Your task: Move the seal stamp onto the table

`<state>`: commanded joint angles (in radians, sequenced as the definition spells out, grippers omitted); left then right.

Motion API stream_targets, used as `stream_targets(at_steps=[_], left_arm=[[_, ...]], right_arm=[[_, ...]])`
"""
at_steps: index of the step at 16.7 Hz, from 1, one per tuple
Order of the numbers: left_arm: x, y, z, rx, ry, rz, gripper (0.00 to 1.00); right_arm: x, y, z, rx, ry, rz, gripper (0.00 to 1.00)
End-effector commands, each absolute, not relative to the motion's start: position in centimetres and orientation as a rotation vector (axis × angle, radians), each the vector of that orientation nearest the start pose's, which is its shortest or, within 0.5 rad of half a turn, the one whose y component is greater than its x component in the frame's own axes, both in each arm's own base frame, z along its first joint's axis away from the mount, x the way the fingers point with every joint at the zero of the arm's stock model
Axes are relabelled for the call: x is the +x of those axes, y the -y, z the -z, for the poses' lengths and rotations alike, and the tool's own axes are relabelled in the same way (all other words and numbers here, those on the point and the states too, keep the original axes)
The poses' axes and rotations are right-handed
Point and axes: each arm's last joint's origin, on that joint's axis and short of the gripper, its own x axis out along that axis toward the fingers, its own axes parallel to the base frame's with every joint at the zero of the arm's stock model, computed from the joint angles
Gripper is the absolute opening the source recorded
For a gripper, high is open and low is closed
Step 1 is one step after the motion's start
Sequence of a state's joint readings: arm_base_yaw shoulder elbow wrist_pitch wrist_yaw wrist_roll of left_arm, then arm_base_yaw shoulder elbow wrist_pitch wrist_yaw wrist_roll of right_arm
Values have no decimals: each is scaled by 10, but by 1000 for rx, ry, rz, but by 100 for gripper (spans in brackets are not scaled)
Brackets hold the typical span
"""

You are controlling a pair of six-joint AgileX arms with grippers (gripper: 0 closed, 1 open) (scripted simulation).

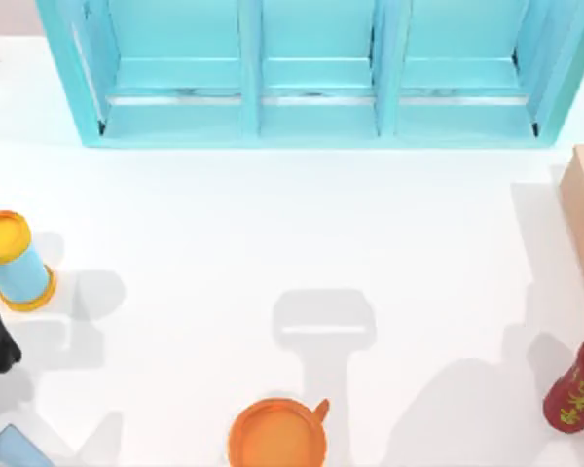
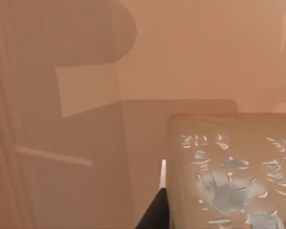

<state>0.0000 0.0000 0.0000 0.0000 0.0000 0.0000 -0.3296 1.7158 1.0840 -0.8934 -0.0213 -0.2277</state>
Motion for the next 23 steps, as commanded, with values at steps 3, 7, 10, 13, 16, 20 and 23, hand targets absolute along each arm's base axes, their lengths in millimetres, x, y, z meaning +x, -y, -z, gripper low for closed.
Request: stream_targets(at_steps=[3, 7, 10, 13, 16, 20, 23], left_arm=[[106, 1, -160, 0, 0, 0, 100], [106, 1, -160, 0, 0, 0, 100], [106, 1, -160, 0, 0, 0, 100], [106, 1, -160, 0, 0, 0, 100], [106, 1, -160, 0, 0, 0, 100], [106, 1, -160, 0, 0, 0, 100], [106, 1, -160, 0, 0, 0, 100]], right_arm=[[307, 78, -201, 169, -1468, 132, 0], [312, 21, -251, 176, -1472, 118, 0], [293, -26, -278, 93, -1522, 57, 0], [272, -51, -291, 16, -1562, 13, 0], [269, -54, -293, 4, -1568, 7, 0], [274, -55, -290, 14, -1568, 12, 0], [298, -74, -275, 20, -1568, 19, 0]])
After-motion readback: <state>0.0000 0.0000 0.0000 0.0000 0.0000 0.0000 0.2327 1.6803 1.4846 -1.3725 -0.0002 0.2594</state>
